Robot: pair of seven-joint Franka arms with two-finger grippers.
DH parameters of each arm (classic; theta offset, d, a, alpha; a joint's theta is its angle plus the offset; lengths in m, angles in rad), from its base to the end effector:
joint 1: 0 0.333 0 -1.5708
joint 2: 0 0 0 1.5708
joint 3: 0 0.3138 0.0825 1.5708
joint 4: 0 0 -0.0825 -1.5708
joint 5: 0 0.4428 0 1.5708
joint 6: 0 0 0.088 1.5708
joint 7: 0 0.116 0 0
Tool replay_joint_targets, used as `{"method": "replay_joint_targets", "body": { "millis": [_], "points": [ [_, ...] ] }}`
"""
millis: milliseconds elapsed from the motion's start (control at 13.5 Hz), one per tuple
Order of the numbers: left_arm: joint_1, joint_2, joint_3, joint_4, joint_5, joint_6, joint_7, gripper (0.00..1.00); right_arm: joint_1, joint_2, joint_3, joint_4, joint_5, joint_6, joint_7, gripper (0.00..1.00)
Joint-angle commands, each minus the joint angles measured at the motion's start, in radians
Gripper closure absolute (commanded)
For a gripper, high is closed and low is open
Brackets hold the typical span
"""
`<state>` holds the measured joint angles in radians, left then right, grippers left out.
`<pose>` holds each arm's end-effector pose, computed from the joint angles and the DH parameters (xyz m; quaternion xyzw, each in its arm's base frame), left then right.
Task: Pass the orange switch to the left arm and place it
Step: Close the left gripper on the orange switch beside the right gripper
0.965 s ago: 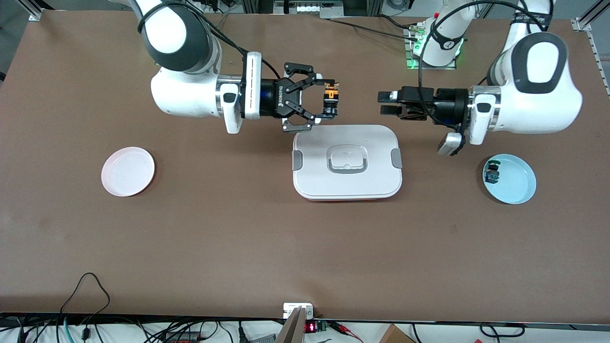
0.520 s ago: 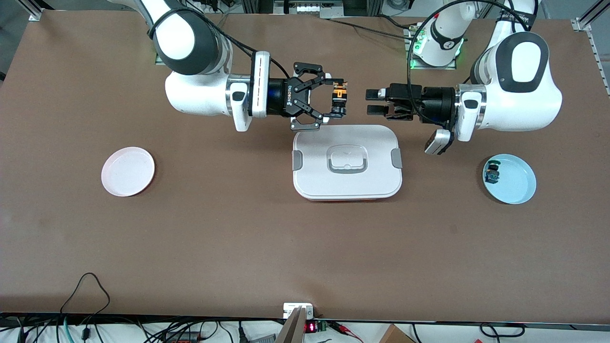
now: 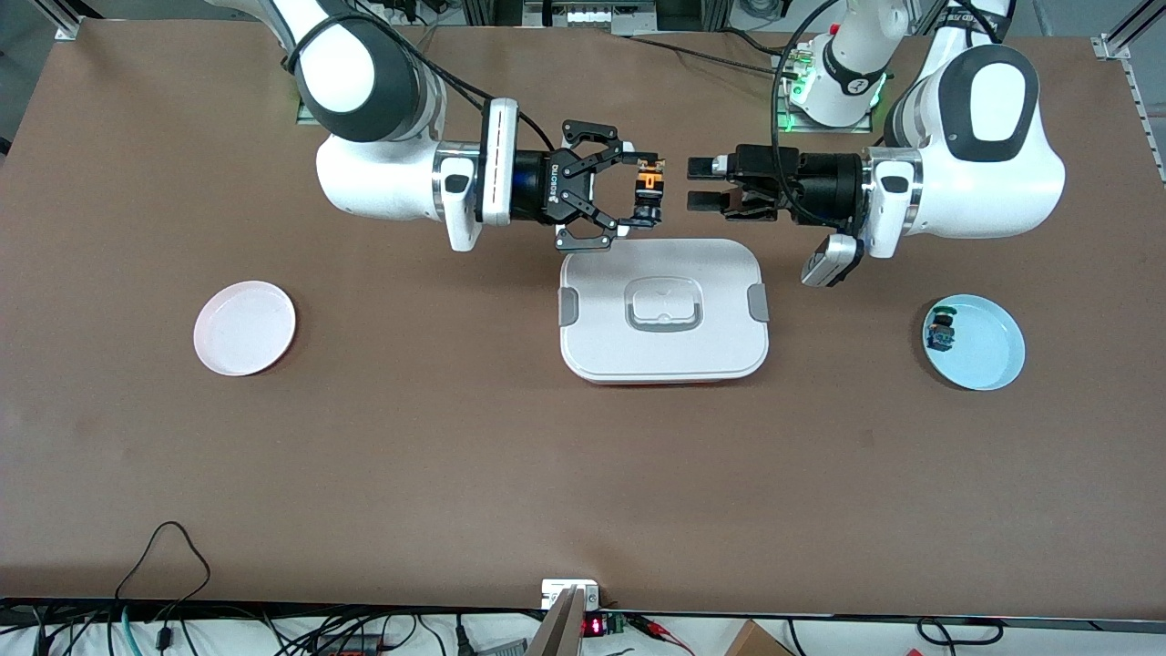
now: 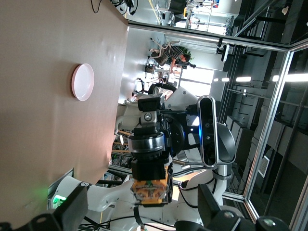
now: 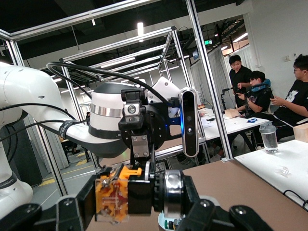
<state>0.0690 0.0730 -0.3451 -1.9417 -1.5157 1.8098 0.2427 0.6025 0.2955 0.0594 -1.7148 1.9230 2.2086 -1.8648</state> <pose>0.5917 -0.2588 0.4762 0.7491 0.0373 -0.0862 0.6557 0.5615 0.4811 0.4497 -0.5722 -0.4088 -0.4457 0.5539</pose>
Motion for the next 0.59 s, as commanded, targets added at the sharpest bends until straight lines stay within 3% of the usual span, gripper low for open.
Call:
{"method": "replay_joint_targets", "body": {
  "millis": [0, 223, 520],
  "points": [
    [0.005, -0.019, -0.043, -0.014, -0.027, 0.054, 0.000, 0.00, 0.016, 0.004, -0.007, 0.009, 0.016, 0.019, -0.024, 1.00],
    [0.005, -0.016, -0.057, -0.013, -0.031, 0.079, -0.017, 0.02, 0.016, 0.004, -0.007, 0.009, 0.016, 0.017, -0.025, 1.00],
    [0.005, -0.016, -0.057, -0.011, -0.031, 0.079, -0.017, 0.20, 0.017, 0.004, -0.009, 0.004, 0.010, 0.017, -0.025, 1.00]
  ]
}}
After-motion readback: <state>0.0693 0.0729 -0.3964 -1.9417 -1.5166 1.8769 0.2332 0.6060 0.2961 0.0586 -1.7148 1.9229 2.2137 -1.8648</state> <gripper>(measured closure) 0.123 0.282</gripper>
